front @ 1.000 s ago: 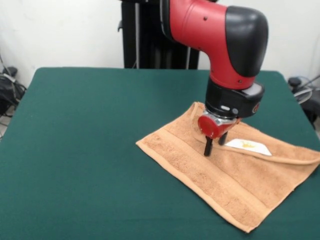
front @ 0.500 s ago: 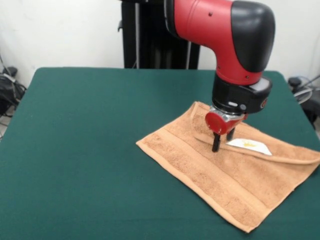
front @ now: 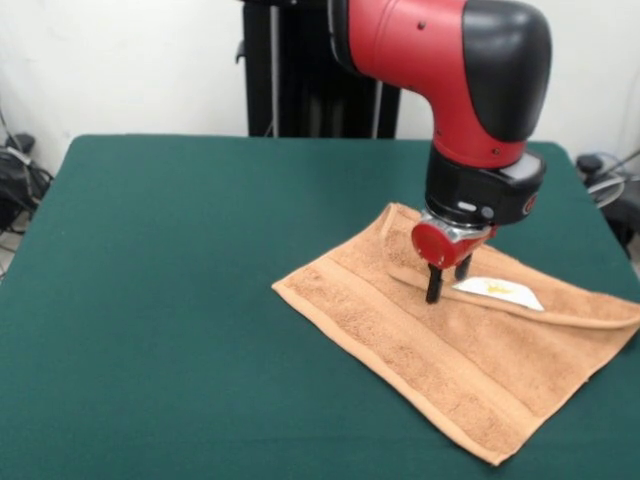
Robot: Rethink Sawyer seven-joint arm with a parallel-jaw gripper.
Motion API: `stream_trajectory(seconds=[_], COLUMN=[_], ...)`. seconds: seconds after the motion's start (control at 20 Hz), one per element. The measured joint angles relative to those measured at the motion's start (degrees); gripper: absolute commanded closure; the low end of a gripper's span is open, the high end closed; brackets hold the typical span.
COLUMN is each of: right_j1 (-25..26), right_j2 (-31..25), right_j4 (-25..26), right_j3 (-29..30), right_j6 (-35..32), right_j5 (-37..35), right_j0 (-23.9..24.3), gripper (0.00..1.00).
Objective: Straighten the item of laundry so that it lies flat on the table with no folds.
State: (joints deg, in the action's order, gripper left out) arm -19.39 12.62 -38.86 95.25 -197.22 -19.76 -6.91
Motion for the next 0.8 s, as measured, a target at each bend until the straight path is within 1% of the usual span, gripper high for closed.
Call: stream_trajectory(seconds=[0.3,0.8], right_j1=[-0.9,-2.1], right_j2=[-0.7,-2.4], right_j4=[0.2,1.1], right_j3=[0.6,4.1], right_j6=[0.0,0.0], right_j5=[0.0,0.9], right_j0=[1.2,3.2], gripper=[0.00,0.00])
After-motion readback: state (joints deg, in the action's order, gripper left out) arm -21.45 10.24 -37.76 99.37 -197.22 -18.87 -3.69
